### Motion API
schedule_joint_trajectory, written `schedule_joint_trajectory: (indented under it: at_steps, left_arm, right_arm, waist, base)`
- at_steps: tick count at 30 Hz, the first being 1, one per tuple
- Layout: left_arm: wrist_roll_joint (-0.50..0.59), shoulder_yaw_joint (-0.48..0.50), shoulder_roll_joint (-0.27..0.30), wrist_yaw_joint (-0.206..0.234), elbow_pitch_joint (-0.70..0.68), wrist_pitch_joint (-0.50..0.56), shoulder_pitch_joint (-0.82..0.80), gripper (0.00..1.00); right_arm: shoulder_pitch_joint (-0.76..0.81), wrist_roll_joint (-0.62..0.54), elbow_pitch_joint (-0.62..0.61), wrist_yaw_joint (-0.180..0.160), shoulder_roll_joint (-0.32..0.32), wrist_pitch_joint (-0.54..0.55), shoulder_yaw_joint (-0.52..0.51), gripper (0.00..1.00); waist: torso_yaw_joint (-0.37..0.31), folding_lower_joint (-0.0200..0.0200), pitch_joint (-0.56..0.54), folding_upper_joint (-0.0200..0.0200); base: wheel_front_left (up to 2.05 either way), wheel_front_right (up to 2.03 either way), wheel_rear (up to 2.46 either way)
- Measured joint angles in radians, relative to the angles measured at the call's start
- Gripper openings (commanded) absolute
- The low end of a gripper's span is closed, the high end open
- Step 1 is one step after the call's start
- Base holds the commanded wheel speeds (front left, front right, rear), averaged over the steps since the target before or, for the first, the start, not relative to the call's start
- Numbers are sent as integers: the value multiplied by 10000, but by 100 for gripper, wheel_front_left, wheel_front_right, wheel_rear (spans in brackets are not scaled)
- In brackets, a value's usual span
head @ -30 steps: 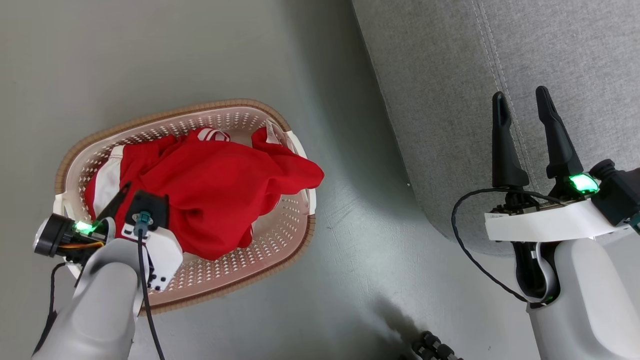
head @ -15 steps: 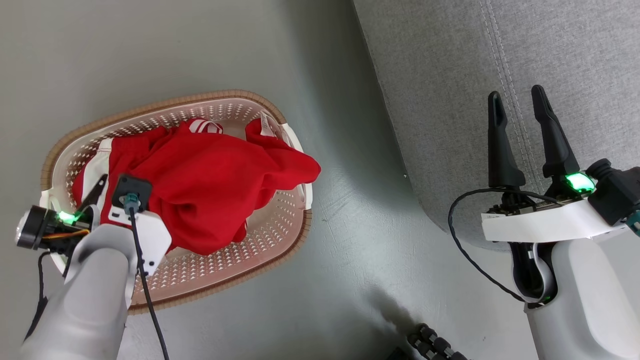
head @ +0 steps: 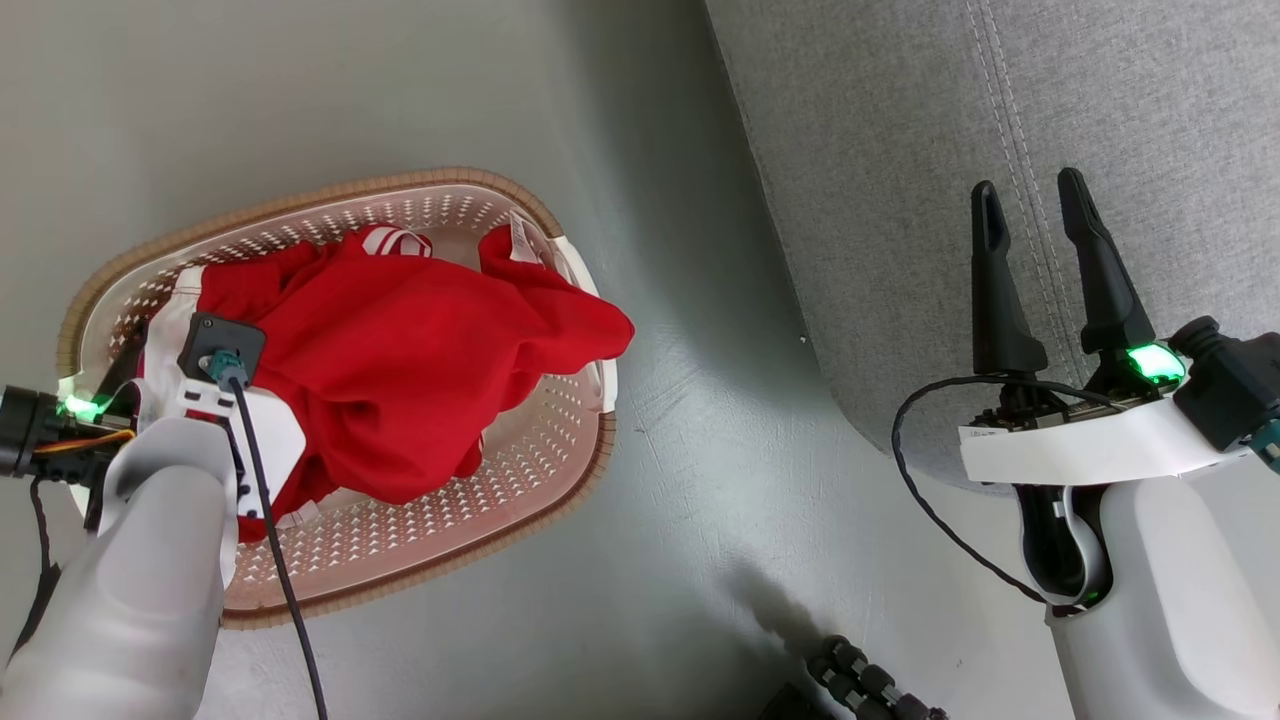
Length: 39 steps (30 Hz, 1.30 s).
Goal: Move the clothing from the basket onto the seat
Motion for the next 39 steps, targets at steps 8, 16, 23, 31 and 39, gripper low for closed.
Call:
schedule_joint_trajectory:
  at_steps: [8, 16, 23, 31, 39]
  left_arm:
    - [84, -52, -46, 316, 255, 261, -36, 100]
    - [96, -132, -13, 184, 504, 435, -308, 100]
    - [96, -219, -40, 6, 759, 740, -408, 35]
    - [153, -253, -46, -44, 874, 779, -414, 0]
    - [115, -201, -88, -15, 836, 658, -419, 0]
  right_arm:
    - [-2, 0, -4, 0, 0, 0, 12, 100]
    - [-4, 84, -12, 0, 2, 0, 48, 100]
    - [-206, 102, -56, 0, 2, 0, 104, 100]
    - [-200, 123, -115, 0, 2, 0, 81, 100]
    - [-203, 173, -117, 0, 2, 0, 59, 100]
  waist:
    - [-94, 0, 133, 0]
    - [-168, 0, 252, 0]
    - [-242, 0, 346, 0]
    - [-266, -1, 353, 0]
    - [-201, -1, 272, 0]
  base:
    - [0, 0, 0]
    - [0, 0, 0]
    - [0, 0, 0]
    - [0, 0, 0]
    - [0, 0, 0]
